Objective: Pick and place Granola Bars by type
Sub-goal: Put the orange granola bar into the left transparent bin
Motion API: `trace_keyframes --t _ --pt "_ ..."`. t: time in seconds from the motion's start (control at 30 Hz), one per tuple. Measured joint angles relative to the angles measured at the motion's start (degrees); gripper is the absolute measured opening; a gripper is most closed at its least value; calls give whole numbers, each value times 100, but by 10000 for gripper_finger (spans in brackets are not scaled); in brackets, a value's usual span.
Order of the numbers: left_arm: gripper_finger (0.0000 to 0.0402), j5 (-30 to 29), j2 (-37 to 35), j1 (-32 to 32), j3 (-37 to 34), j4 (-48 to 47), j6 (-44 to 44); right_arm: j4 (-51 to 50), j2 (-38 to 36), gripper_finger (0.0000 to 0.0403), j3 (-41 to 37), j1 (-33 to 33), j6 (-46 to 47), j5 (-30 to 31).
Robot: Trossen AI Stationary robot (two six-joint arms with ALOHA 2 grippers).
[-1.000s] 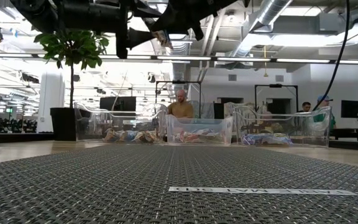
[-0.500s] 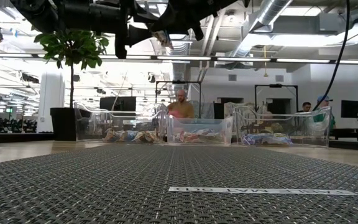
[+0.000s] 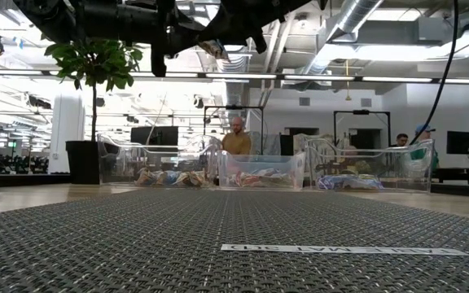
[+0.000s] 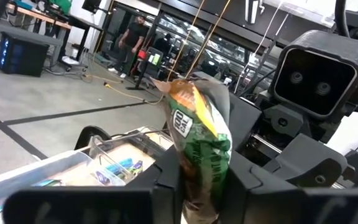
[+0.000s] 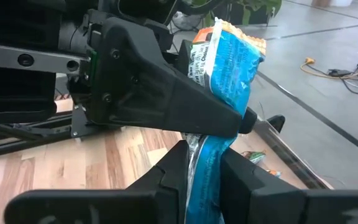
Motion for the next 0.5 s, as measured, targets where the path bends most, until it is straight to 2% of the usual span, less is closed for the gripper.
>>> trace_keyframes --t 0.27,0.37,0.5 --pt "41 9 -2 0 0 -1 161 -12 0 67 0 -17 -43 0" --pt "40 -1 -2 0 -2 -25 235 -82 0 91 0 -52 -46 -1" --pt "40 -71 -2 2 -2 -65 280 -186 0 145 0 -134 1 1"
